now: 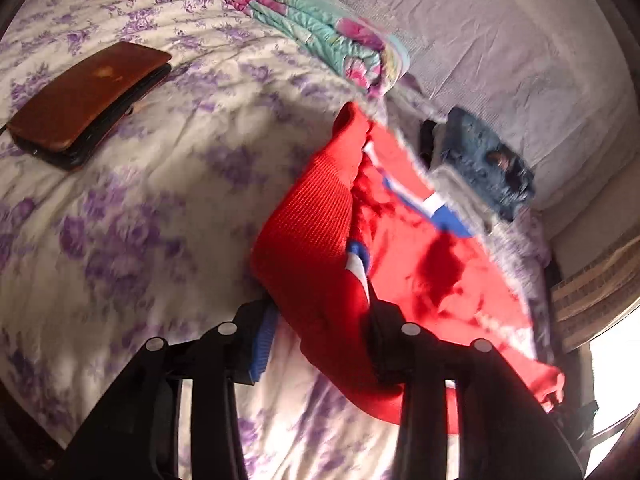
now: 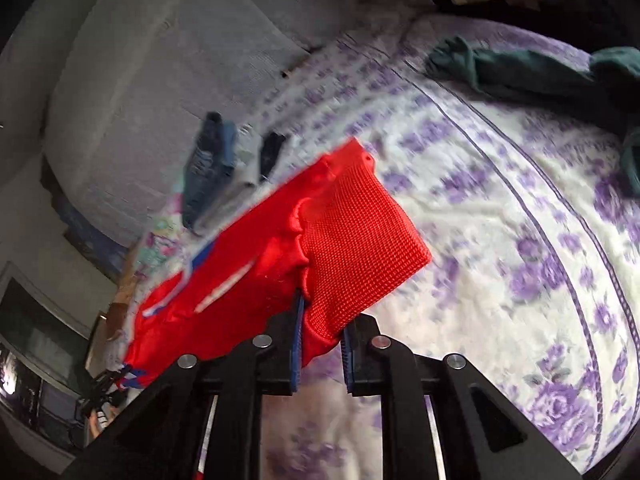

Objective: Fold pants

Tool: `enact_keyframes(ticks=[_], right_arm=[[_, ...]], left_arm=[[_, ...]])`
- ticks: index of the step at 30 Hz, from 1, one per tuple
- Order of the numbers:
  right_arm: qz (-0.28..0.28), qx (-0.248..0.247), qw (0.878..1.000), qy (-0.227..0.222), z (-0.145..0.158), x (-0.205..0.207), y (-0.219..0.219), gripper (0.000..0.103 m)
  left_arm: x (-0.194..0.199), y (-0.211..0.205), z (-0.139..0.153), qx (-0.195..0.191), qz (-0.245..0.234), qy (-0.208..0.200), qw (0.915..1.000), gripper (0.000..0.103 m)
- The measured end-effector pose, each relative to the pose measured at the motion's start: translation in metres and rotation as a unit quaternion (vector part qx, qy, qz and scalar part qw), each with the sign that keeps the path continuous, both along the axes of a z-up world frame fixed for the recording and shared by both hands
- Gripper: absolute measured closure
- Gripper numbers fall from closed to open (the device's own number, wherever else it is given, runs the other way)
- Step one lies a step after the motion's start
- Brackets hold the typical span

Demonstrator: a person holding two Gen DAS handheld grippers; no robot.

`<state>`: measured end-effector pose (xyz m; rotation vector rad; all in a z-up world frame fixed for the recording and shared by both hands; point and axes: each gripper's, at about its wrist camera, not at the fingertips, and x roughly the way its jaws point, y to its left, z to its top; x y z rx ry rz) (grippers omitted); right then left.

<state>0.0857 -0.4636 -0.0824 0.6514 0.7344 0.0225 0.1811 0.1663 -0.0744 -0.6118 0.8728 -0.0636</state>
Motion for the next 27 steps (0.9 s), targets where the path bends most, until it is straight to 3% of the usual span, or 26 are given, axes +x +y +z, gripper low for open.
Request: enact_keyframes(ticks=[2,4,6,8,10,13,15,17,20,22,24,25,27], right_arm=[[-0.001,0.035,0.998,0.055,-0.038,-0.01,-0.007,0.086],[-0.007,0.069,0.997,0.026,-0.041,-0.032,-0.017,0.083],[-0.052,0.055,0.997,0.009,-0.024,-0.051,-0.023,0.06],[-0.119,-0.033,0.992,-0.026,0.006,-0.065,-0.023,0.054],[-0.119,-0.131,0.983,-0.055,0.034,-0.059,-0.004,0.054],[-0.056,-0.194,0.976,-0.081,0.05,-0.03,0.042,0.05],[0.001,-0.215,0.973,-0.084,0.044,-0.002,0.076,0.031],[0.041,-0.239,0.967,-0.076,0.03,0.023,0.112,0.025],[0.11,-0.25,0.962,-0.017,-0.011,0.06,0.152,0.015],[0.129,-0.274,0.952,0.037,-0.035,0.066,0.173,0.01],[0.146,-0.289,0.946,0.01,-0.019,0.056,0.182,0.004],[0.158,-0.282,0.946,0.005,-0.014,0.055,0.183,0.004],[0.15,-0.286,0.946,-0.001,-0.002,0.057,0.182,0.004]], left_arm=[[-0.009,-0.006,-0.002,0.029,-0.016,-0.013,0.9994,0.061],[-0.016,-0.006,0.003,0.048,-0.024,-0.013,0.9985,0.057],[-0.021,0.0,0.011,0.047,-0.014,-0.01,0.9988,0.043],[-0.029,0.01,0.027,0.057,0.015,-0.028,0.9979,0.032],[-0.039,0.012,0.048,0.096,0.049,-0.065,0.9921,0.025],[-0.042,-0.006,0.069,0.13,0.062,-0.102,0.9843,0.014],[-0.029,-0.033,0.071,0.131,0.019,-0.105,0.9856,0.01],[-0.014,-0.059,0.065,0.157,-0.015,-0.101,0.9823,0.006],[0.021,-0.099,0.033,0.255,-0.052,-0.061,0.9636,0.005],[0.046,-0.108,-0.007,0.317,-0.056,0.008,0.9469,0.005],[0.042,-0.124,-0.015,0.392,-0.055,-0.01,0.9183,0.005],[0.039,-0.127,-0.011,0.399,-0.059,-0.014,0.9148,0.005],[0.036,-0.125,0.002,0.38,-0.06,-0.026,0.9227,0.005]])
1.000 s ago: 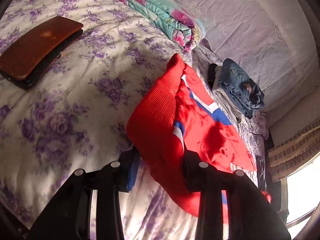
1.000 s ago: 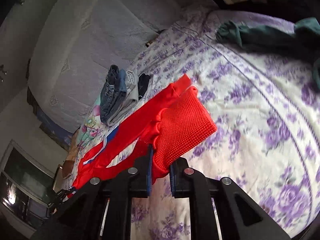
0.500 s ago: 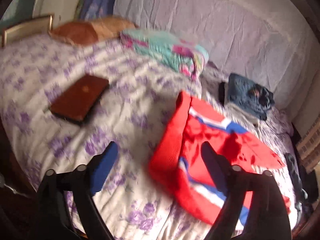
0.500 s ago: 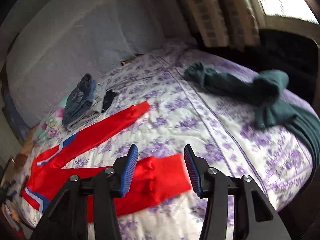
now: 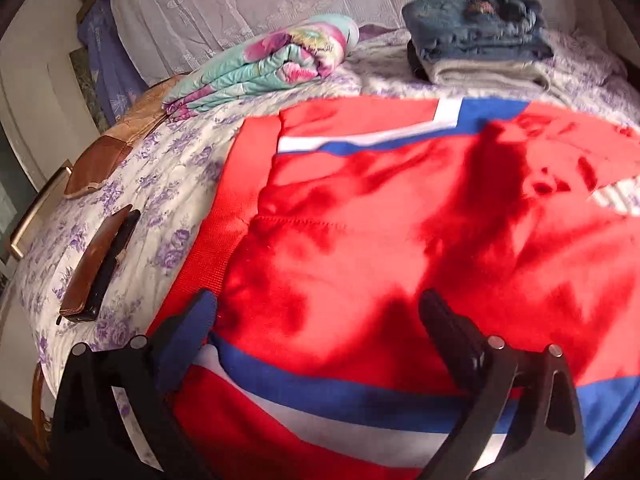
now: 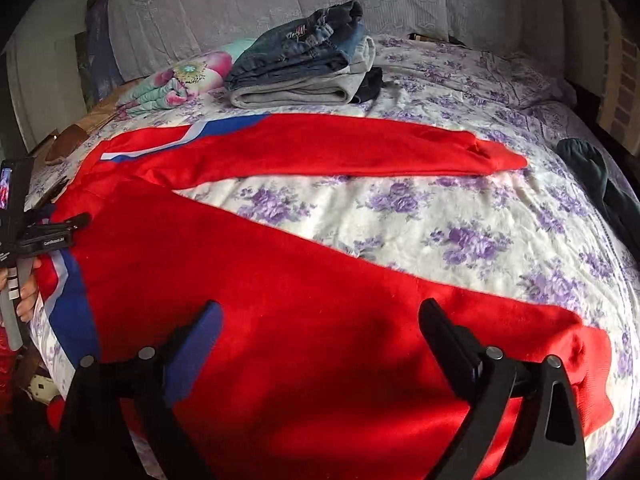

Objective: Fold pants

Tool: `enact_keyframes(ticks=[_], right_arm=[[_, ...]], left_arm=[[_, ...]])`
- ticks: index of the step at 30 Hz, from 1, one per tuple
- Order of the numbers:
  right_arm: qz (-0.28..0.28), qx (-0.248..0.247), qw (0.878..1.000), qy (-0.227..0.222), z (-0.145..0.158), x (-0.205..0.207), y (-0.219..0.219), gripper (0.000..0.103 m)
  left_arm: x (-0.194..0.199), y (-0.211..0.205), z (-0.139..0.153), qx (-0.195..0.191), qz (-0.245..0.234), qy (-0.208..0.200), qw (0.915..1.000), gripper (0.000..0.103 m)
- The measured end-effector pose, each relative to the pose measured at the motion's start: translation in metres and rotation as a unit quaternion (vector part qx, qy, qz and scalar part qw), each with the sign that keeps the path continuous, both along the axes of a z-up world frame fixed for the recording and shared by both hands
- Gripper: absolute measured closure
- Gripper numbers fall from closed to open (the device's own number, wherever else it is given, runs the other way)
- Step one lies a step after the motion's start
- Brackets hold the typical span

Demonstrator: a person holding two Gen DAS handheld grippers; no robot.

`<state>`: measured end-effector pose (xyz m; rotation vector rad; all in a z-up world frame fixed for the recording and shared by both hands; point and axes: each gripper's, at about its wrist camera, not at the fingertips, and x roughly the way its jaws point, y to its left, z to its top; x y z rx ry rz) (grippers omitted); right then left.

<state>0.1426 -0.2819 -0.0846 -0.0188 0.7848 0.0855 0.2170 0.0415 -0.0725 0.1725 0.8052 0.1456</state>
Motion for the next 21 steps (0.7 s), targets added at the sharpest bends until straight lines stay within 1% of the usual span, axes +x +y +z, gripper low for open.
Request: enact_keyframes(ticks=[1,2,4,6,8,9,11,12,13,14,15,16,17,18,19,20,21], right_arm=[[-0.004,0.001,1.0,-0.014,0.009,0.003,-0.001,0.004],[-0.005,0.008,1.0,-0.028,0.02,0.01,-0.001,0.004],[-0.007,0.032,0.998,-0.051,0.041,0.025,0.001,0.004],[-0.003,0.057,0.996,-0.065,0.057,0.051,0.009,0.004],[0.008,0.066,0.996,-0.063,0.064,0.085,0.019,0.004],[0.007,0.069,0.996,-0.056,0.064,0.105,0.026,0.004],[0.001,0.076,0.997,-0.032,0.059,0.143,0.037,0.004],[0.001,0.076,0.997,-0.016,0.051,0.162,0.042,0.004],[0.002,0.072,0.997,0.003,0.041,0.182,0.048,0.004],[-0.001,0.062,0.998,0.021,0.028,0.196,0.052,0.004],[-0.005,0.047,0.998,0.047,0.011,0.211,0.055,0.004],[-0.007,0.033,0.997,0.072,-0.007,0.221,0.058,0.004],[-0.003,0.014,0.997,0.079,-0.02,0.224,0.062,0.003],[0.003,-0.005,0.998,0.064,-0.017,0.22,0.069,0.003],[0.009,-0.017,0.998,0.061,-0.012,0.217,0.073,0.003],[0.015,-0.026,0.998,0.057,-0.012,0.214,0.077,0.003],[0.017,-0.03,0.998,0.057,-0.013,0.214,0.078,0.003]], left_arm=[[-0.001,0.005,0.01,-0.022,-0.002,-0.01,0.9997,0.005],[-0.001,0.012,0.024,-0.055,-0.005,-0.026,0.9982,0.005],[0.004,0.022,0.047,-0.11,0.0,-0.052,0.9926,0.005],[0.025,0.032,0.063,-0.155,0.013,-0.057,0.9862,0.005],[0.053,0.034,0.068,-0.183,0.022,-0.045,0.9819,0.005],[0.072,0.033,0.065,-0.192,0.025,-0.032,0.9805,0.005],[0.096,0.028,0.054,-0.208,0.03,0.0,0.9777,0.005],[0.112,0.024,0.042,-0.209,0.027,0.025,0.9771,0.005],[0.124,0.019,0.03,-0.201,0.02,0.047,0.9783,0.005],[0.135,0.014,0.016,-0.183,0.015,0.069,0.9806,0.005],[0.145,0.01,0.0,-0.142,0.022,0.077,0.9866,0.005],[0.145,0.001,-0.008,-0.094,0.024,0.057,0.9937,0.005],[0.14,-0.01,-0.011,-0.052,0.023,0.034,0.9978,0.004],[0.138,-0.024,-0.014,-0.009,0.022,0.037,0.999,0.004],[0.137,-0.033,-0.013,0.02,0.02,0.033,0.999,0.004],[0.136,-0.036,-0.013,0.027,0.018,0.03,0.999,0.004],[0.136,-0.036,-0.012,0.024,0.018,0.032,0.999,0.004]])
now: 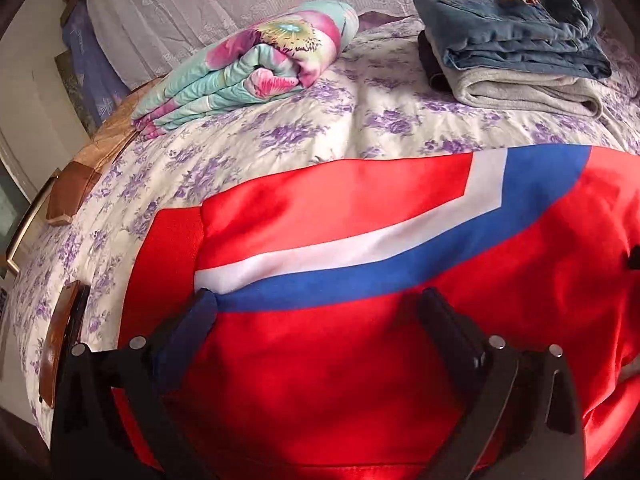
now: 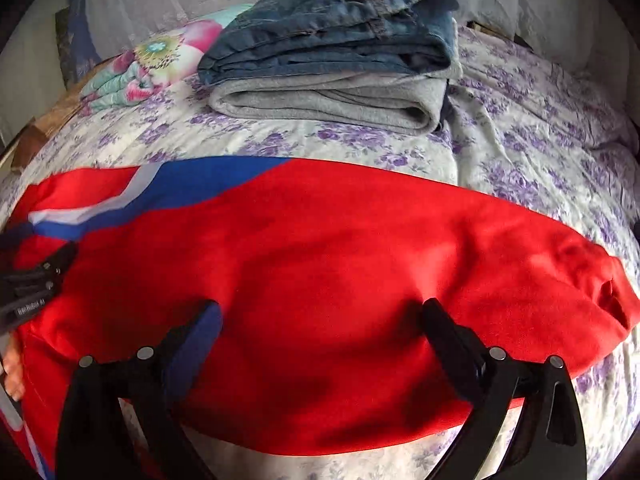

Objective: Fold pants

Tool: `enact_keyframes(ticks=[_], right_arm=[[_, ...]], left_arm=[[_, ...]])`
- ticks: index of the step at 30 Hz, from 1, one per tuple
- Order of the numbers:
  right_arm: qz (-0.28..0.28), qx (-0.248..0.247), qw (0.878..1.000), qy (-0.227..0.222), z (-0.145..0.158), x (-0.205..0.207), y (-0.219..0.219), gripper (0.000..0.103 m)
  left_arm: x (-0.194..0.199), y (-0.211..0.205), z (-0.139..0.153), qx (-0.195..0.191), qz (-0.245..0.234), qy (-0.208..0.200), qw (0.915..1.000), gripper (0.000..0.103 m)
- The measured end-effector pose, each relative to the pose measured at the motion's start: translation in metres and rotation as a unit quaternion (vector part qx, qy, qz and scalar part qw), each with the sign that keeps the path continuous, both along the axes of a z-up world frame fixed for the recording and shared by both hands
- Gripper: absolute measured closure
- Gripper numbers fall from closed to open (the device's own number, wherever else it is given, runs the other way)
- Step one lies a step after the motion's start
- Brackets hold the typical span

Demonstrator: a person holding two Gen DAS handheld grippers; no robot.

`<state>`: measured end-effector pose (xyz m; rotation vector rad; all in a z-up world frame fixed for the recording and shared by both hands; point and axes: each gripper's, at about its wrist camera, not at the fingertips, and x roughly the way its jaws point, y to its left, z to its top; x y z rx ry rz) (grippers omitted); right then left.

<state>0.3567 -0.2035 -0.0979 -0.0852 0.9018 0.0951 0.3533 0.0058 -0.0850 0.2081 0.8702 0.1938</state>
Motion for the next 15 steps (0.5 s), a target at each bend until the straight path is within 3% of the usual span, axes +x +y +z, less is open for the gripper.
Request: enact_keyframes(ticks=[5,10,13,15], right_arm=[[0.001,0.033,0.999,0.002,0.003,0.0,-0.009,0.003],[0.001,0.031,1.0,0.002,-0.001,0.001,-0.01,0.003],[0.001,0.032,0.999,0.002,-0.001,0.001,-0.009,0.003],[0.001,0.032,0.999,0.002,-0.001,0.001,-0.009,0.003]], left_arm=[[-0.003,0.02,0.023,-0.062,0.002,-0.029,0.9976,0.005],[0.004,0.037,0.058,-0.022,-0.01,-0.066,0.9975,0.005],[0.015,0.052,0.06,-0.011,-0.014,-0.064,0.9978,0.005],[0.023,0.068,0.052,-0.026,-0.009,-0.057,0.998,0.005]])
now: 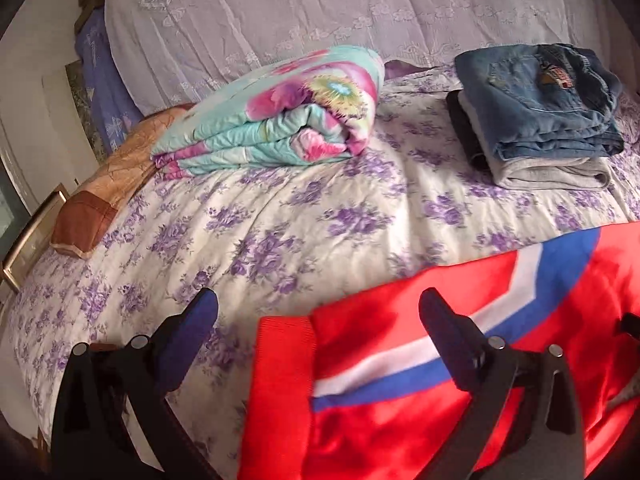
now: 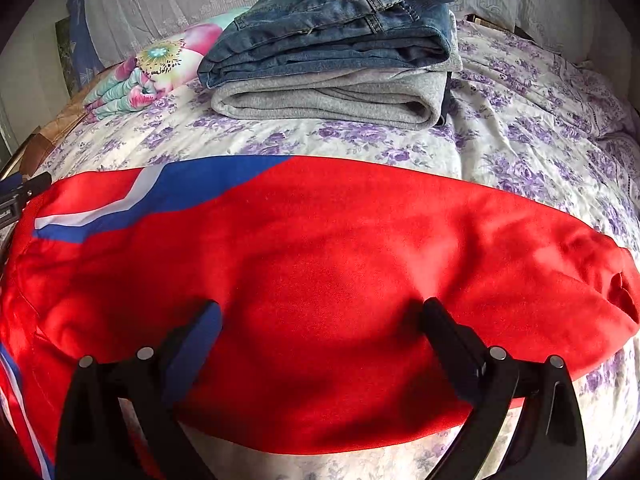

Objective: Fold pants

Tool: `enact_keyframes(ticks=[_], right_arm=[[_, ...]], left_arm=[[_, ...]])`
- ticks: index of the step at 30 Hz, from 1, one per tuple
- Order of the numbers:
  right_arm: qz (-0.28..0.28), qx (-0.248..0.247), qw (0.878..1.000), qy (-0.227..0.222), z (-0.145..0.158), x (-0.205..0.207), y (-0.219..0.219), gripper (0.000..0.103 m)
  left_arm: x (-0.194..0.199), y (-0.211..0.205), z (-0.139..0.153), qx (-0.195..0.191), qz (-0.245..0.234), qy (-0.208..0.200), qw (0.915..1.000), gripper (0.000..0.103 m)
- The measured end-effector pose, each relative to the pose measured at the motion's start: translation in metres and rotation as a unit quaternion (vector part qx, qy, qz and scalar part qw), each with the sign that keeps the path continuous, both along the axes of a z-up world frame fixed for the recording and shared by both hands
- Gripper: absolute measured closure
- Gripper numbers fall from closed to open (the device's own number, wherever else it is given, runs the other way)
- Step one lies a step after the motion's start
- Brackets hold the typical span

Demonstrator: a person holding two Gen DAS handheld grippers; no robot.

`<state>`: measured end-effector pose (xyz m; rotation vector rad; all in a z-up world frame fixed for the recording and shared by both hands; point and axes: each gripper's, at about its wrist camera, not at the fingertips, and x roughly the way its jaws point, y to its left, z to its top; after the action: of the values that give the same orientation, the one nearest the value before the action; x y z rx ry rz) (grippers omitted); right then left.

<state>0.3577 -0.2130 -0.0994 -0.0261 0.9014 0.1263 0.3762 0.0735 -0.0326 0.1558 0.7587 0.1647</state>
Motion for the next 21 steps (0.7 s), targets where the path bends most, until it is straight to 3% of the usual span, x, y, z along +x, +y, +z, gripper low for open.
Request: enact_keyframes(ticks=[4,7,21], right_arm=[[0.0,0.001,1.0,0.0,0.0,0.0,0.0,0.003],[0.0,0.0,1.0,0.0,0.0,0.0,0.0,0.003],[0.0,0.0,1.0,0.0,-0.001,0.0,0.0,0.003]], left_arm=[[0.016,0.031,-0.022,-0.1,0.004,0.05,0.9937,0.005],[0.011,0.042,-0.021,-0.134,0.019,0.034,0.9903,0.005],[-0.004,0.014,-0.015,-0.067,-0.021,-0.003,0.9975,0.005]])
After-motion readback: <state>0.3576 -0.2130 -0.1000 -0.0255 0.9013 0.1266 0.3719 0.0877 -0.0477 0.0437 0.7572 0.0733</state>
